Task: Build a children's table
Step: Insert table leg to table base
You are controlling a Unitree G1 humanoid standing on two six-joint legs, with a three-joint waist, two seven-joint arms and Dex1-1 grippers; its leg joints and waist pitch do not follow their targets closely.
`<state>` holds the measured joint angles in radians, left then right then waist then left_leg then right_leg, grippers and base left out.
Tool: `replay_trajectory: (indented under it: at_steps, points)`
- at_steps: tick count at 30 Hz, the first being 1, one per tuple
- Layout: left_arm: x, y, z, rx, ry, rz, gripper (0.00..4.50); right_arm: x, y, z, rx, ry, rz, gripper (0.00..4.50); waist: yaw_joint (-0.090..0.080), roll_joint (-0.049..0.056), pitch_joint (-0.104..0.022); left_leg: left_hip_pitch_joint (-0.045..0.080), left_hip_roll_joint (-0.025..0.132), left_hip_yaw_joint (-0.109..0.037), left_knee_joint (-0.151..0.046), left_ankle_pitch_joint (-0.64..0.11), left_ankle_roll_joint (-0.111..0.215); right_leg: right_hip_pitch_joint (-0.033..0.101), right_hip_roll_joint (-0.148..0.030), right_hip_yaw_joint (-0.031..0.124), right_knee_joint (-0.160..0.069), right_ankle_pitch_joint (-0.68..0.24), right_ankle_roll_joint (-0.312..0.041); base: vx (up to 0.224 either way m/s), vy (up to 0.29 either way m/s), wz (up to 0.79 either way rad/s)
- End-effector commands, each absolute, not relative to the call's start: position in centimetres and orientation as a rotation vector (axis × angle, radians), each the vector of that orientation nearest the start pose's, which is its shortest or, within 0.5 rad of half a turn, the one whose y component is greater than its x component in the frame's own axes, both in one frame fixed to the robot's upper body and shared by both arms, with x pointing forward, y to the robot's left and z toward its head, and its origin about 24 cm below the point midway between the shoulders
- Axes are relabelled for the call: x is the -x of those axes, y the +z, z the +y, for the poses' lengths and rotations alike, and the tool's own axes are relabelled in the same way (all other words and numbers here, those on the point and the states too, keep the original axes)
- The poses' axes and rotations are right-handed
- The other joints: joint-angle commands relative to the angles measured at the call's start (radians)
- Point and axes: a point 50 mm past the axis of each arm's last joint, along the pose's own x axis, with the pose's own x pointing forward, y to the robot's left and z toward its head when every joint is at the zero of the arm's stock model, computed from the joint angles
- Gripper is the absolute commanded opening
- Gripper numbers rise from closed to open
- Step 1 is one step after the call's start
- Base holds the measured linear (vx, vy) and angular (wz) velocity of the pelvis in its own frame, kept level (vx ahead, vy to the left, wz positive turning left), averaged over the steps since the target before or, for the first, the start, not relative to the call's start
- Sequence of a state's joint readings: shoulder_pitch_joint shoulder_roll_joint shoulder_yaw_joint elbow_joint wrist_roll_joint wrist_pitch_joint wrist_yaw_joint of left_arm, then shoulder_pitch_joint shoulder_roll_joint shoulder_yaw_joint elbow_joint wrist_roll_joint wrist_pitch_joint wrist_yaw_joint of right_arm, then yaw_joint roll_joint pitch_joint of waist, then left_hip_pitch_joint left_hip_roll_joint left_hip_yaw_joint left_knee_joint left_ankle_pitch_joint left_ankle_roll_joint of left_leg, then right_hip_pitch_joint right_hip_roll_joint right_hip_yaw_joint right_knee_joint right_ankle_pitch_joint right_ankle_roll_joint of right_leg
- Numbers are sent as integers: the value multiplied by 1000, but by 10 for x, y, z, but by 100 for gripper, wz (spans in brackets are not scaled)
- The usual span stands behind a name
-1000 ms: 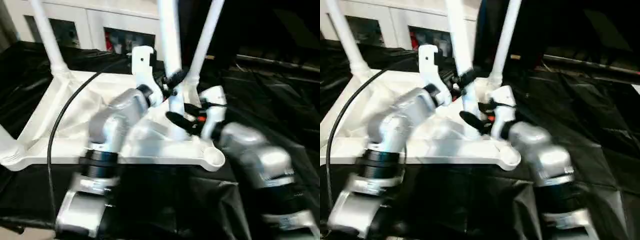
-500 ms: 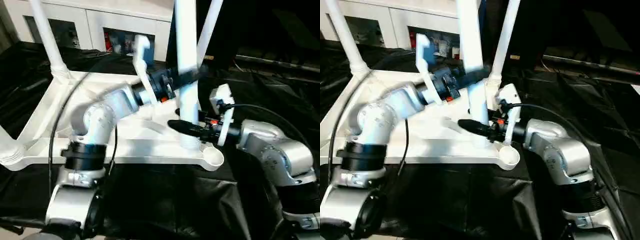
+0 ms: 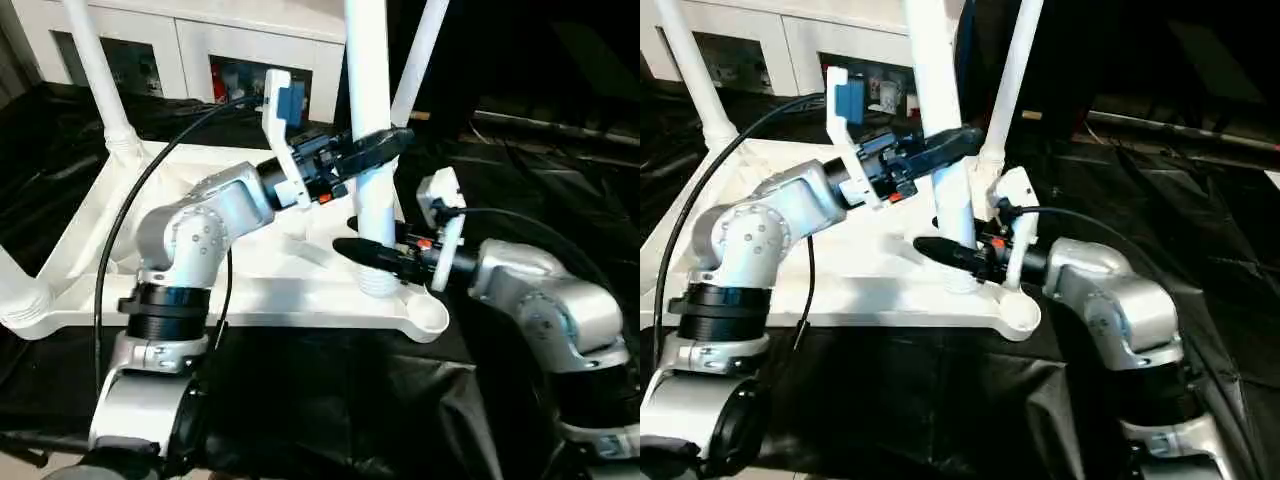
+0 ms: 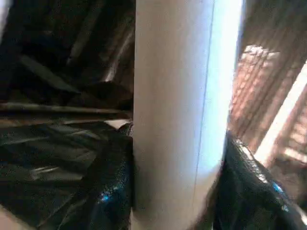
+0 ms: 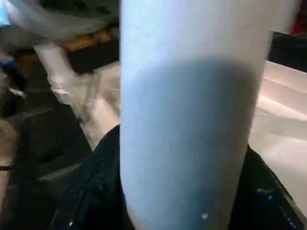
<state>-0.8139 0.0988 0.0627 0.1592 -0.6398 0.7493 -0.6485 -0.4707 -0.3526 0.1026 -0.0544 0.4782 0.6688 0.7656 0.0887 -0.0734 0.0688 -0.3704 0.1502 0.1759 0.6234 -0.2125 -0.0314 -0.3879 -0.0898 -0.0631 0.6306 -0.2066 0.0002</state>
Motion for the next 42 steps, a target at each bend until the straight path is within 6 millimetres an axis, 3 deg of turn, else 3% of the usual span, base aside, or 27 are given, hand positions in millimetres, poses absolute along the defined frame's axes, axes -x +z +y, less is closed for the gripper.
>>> replay_trajectory:
  at_steps: [1, 5, 8, 16, 17, 18, 21, 25, 26, 28, 33, 39, 42]
  points:
    - [-347, 200, 58, 350, -947, 27, 258, -301, 131, -114, -61, 1010, 178, 199, -4, 6, -70, 16, 83, -27, -82, -46, -7, 51, -76, 57, -67, -41, -258, 0, 0, 0]
    - [-354, 195, 56, 378, -779, 35, 259, -307, 127, -106, -80, 945, 148, 198, -1, -5, -72, 11, 83, -27, -81, -35, -1, 54, -81, 56, -63, -36, -253, 0, 0, 0]
    - [-355, 194, 56, 387, -717, 29, 225, -310, 125, -101, -84, 924, 145, 198, -1, 0, -73, 10, 79, -28, -80, -19, 11, 56, -78, 54, -63, -20, -252, 0, 0, 0]
    - [-357, 192, 64, 374, -642, 33, 186, -313, 126, -93, -65, 909, 128, 198, -2, 1, -72, 13, 80, -27, -80, -23, 16, 52, -75, 53, -63, -15, -254, 0, 0, 0]
    - [-357, 193, 63, 388, -650, 27, 184, -315, 126, -93, -54, 892, 125, 198, -2, 2, -71, 13, 80, -27, -81, -27, 13, 51, -75, 53, -64, -21, -252, 0, 0, 0]
    - [-356, 194, 63, 394, -657, 21, 183, -316, 126, -92, -48, 878, 119, 233, -2, 2, -71, 13, 80, -27, -81, -28, 12, 51, -75, 54, -64, -21, -252, 0, 0, 0]
    - [-352, 197, 58, 347, -720, 7, 183, -316, 128, -93, -110, 911, 127, 273, -3, 2, -71, 13, 81, -27, -82, -33, 10, 51, -75, 53, -64, -20, -251, 0, 0, 0]
    - [-347, 199, 53, 291, -816, 1, 183, -316, 129, -96, -89, 943, 133, 304, -1, 4, -72, 14, 80, -27, -82, -20, 15, 51, -74, 53, -60, 0, -246, 0, 0, 0]
    - [-345, 200, 52, 265, -852, 0, 183, -317, 131, -99, -68, 952, 134, 314, 1, 19, -73, 16, 80, -28, -81, -11, 13, 50, -73, 53, -56, 17, -251, 0, 0, 0]
    - [-343, 200, 52, 253, -888, -5, 183, -317, 133, -103, -53, 968, 135, 319, 2, 13, -73, 19, 80, -25, -80, -15, 11, 49, -71, 53, -58, 32, -260, 0, 0, 0]
    - [-340, 201, 53, 251, -982, -15, 183, -312, 138, -112, -45, 1067, 156, 319, 0, 15, -73, 16, 81, -25, -82, -44, 7, 55, -75, 53, -59, 22, -273, 0, 0, 0]
    - [-334, 208, 51, 266, -1091, -32, 183, -306, 138, -118, -39, 1146, 191, 319, 0, 3, -72, 11, 82, -26, -80, -38, 19, 56, -79, 53, -59, -1, -280, 0, 0, 0]
    - [-331, 210, 51, 277, -1125, -34, 183, -306, 137, -119, -42, 1161, 197, 319, 2, 7, -73, 13, 83, -25, -79, -30, 22, 54, -78, 52, -57, 2, -291, 0, 0, 0]
